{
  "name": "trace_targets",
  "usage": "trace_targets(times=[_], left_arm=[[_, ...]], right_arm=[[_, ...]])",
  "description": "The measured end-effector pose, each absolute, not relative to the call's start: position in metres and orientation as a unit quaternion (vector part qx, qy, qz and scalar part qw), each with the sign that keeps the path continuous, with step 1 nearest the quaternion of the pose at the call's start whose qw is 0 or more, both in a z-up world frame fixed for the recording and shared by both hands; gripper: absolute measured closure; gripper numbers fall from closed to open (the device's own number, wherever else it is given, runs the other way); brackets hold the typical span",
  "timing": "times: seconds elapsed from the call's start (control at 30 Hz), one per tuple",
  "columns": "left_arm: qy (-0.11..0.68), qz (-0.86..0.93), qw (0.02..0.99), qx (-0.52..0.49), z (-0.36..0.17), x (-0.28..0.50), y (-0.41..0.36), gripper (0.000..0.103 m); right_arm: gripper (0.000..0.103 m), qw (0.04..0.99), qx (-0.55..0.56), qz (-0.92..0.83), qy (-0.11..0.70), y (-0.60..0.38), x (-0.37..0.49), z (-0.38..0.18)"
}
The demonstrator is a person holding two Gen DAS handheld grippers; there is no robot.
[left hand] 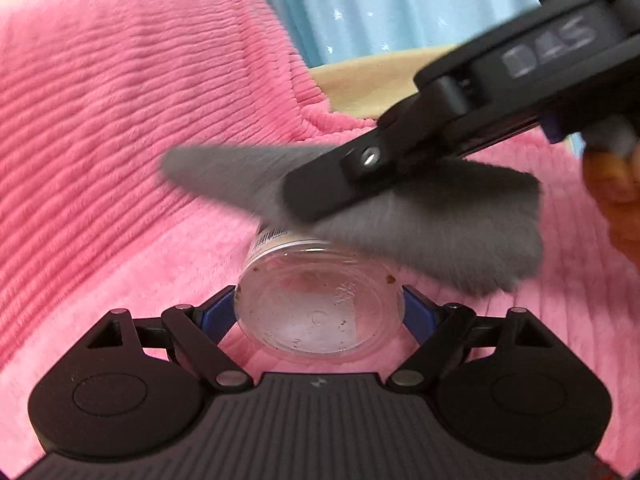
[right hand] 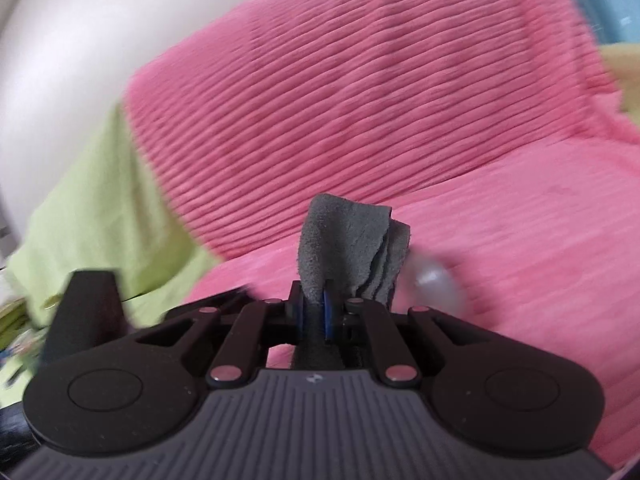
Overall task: Clean container
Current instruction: 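Rub the grey cloth across the jar's side with the right gripper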
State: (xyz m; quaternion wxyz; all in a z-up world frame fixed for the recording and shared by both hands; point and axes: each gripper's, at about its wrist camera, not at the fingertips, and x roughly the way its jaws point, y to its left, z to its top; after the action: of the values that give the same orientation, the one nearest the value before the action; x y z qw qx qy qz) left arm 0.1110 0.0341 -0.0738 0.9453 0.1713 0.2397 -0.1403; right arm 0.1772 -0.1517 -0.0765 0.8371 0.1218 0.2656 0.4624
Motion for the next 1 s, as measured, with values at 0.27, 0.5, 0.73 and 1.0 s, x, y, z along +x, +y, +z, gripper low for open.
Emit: trace_targets(times=[0.27, 0.5, 0.73, 1.0], left_arm=[[0.221, -0.138, 0.938, 0.229, -0.079, 0.101, 0.018, 0.018], [0.223, -0.139, 0.939, 0.223, -0.080, 0.101, 0.021, 0.018], [0.219, -0.138, 0.937, 0.235, -0.080, 0.099, 0.018, 0.018], [0.254, -0.162, 0.949, 0.088, -0.071, 0.115, 0.049, 0.017]], right_arm=[[0.096, 0.876, 0.148, 0.384, 0.252, -0.171, 0.195, -0.079], [0.096, 0.848, 0.138, 0.439, 0.263, -0.155, 0.184, -0.075], [0.097, 0.872, 0.170, 0.379, 0.258, -0.172, 0.197, -0.079], [0.096, 0.876, 0.152, 0.381, 0.253, -0.164, 0.191, -0.077]])
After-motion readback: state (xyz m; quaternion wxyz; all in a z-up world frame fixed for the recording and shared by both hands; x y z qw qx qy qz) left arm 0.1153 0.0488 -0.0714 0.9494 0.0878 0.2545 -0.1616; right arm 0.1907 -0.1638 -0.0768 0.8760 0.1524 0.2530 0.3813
